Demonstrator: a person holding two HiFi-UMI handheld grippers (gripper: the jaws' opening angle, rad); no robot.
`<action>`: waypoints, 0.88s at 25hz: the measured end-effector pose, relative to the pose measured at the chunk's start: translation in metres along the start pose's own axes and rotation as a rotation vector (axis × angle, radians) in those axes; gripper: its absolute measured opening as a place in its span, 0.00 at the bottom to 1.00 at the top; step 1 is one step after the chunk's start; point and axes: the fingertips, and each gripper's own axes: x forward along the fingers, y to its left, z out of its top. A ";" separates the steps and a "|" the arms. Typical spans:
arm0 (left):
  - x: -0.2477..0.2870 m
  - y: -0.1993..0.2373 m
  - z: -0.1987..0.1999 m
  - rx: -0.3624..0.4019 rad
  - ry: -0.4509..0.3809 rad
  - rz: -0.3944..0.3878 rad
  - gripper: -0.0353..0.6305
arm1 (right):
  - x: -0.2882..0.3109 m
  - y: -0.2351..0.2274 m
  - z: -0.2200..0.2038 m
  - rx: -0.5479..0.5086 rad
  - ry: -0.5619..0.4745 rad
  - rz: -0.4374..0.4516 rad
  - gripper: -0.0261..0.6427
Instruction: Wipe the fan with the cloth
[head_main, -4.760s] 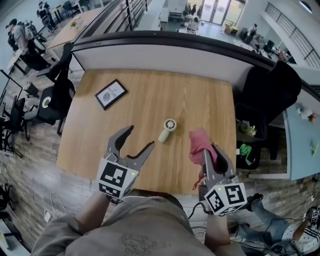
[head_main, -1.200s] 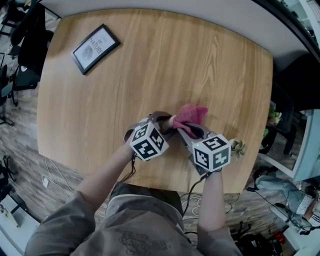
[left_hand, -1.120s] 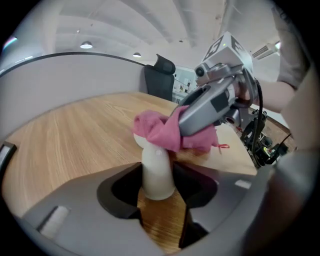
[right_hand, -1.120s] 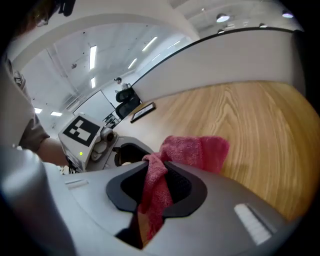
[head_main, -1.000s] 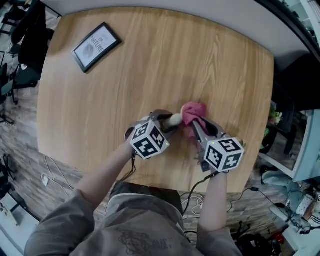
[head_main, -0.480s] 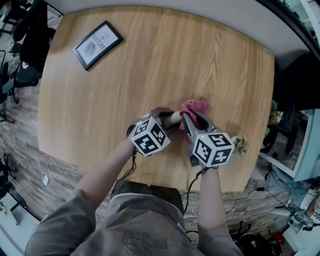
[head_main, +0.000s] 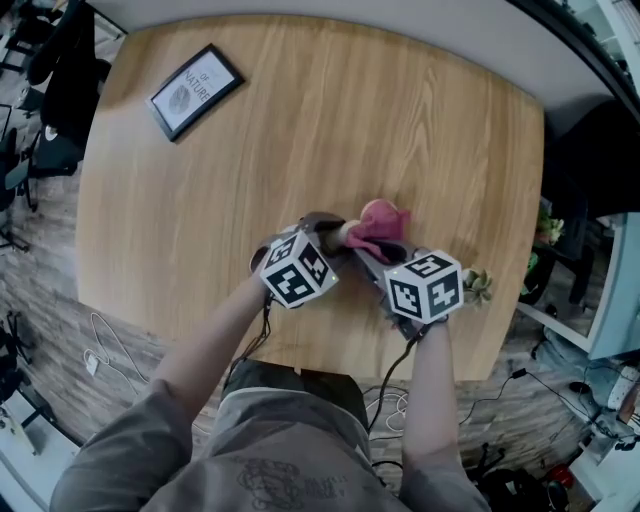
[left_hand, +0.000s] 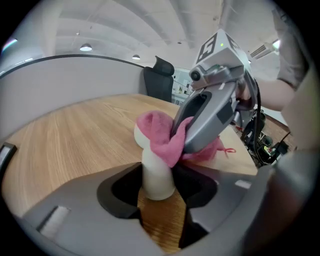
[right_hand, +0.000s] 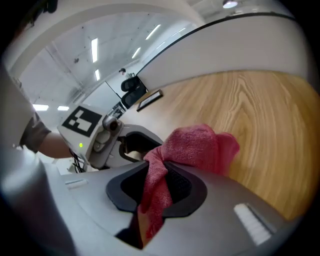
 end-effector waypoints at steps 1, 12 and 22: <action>0.000 0.001 0.000 -0.005 0.000 -0.002 0.35 | -0.006 -0.007 -0.002 -0.018 0.010 -0.036 0.14; -0.001 0.002 0.003 0.000 0.000 0.004 0.35 | -0.062 -0.071 0.039 0.140 -0.357 -0.299 0.14; 0.001 0.000 0.000 0.006 -0.002 0.006 0.35 | 0.011 0.010 0.024 -0.013 -0.142 -0.039 0.14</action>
